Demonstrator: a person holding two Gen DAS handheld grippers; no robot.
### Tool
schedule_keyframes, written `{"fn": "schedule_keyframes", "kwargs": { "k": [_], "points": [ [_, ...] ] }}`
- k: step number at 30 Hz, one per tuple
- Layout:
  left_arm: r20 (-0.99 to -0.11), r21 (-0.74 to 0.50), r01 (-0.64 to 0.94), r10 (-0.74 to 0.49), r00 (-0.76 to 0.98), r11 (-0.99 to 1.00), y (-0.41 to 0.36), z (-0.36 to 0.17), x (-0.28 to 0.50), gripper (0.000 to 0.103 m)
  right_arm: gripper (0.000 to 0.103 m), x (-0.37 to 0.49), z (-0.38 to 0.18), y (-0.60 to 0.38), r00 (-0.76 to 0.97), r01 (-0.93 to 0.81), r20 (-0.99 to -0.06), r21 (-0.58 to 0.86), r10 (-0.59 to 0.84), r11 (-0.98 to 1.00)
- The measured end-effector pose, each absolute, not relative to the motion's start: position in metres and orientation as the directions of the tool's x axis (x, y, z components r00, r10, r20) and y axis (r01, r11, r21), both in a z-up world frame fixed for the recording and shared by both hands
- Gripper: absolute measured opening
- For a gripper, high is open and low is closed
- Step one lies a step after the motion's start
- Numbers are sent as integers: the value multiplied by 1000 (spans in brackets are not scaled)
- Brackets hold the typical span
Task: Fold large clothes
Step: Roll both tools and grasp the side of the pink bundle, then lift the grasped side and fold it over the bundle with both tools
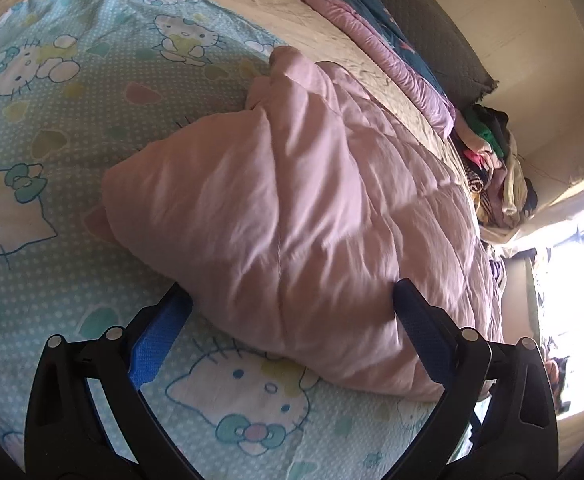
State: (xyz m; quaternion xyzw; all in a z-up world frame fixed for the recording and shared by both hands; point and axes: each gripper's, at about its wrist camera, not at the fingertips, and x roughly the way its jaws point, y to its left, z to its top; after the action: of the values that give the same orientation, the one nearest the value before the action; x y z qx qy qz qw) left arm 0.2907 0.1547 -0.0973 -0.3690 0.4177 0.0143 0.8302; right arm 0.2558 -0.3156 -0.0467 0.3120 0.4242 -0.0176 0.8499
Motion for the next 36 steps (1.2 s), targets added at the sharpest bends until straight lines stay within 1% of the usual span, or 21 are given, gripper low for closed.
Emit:
{"fn": "schedule_keyframes", "kwargs": {
  "k": [8, 13, 19, 28, 29, 30, 31, 32, 33, 34, 35, 36],
  "points": [
    [-684, -661, -369, -323, 654, 654, 161, -116, 308, 95, 99, 280, -55, -316, 638, 303, -729, 533, 248, 790],
    [-668, -679, -366, -330, 667, 636, 161, -122, 316, 95, 99, 290, -67, -321, 637, 311, -718, 574, 282, 757],
    [-659, -685, -362, -324, 679, 633, 161, -126, 326, 95, 99, 302, -77, -325, 637, 303, -696, 622, 332, 722],
    [-656, -659, -339, -293, 695, 672, 157, -121, 320, 95, 99, 318, -77, -323, 624, 273, -690, 632, 366, 725],
    [-655, -656, -334, -291, 697, 677, 156, -119, 319, 93, 98, 319, -76, -322, 622, 261, -690, 630, 371, 732],
    [-654, -652, -327, -290, 699, 684, 156, -118, 319, 89, 96, 320, -76, -322, 623, 248, -686, 630, 377, 736],
    [-652, -647, -318, -287, 702, 693, 155, -115, 318, 87, 90, 321, -74, -321, 623, 233, -681, 630, 384, 740],
    [-652, -635, -307, -279, 704, 709, 152, -110, 319, 82, 85, 322, -73, -320, 624, 221, -680, 626, 386, 748],
    [-653, -623, -297, -272, 707, 724, 150, -106, 319, 76, 83, 321, -71, -319, 626, 208, -678, 622, 386, 755],
    [-655, -609, -288, -264, 708, 739, 146, -102, 319, 73, 78, 321, -69, -317, 629, 196, -674, 619, 387, 760],
    [-657, -592, -277, -254, 710, 757, 143, -97, 318, 67, 74, 321, -67, -316, 631, 187, -674, 613, 384, 768],
    [-659, -573, -266, -243, 711, 775, 140, -92, 318, 62, 72, 320, -64, -314, 633, 176, -675, 601, 378, 780]
  ]
}}
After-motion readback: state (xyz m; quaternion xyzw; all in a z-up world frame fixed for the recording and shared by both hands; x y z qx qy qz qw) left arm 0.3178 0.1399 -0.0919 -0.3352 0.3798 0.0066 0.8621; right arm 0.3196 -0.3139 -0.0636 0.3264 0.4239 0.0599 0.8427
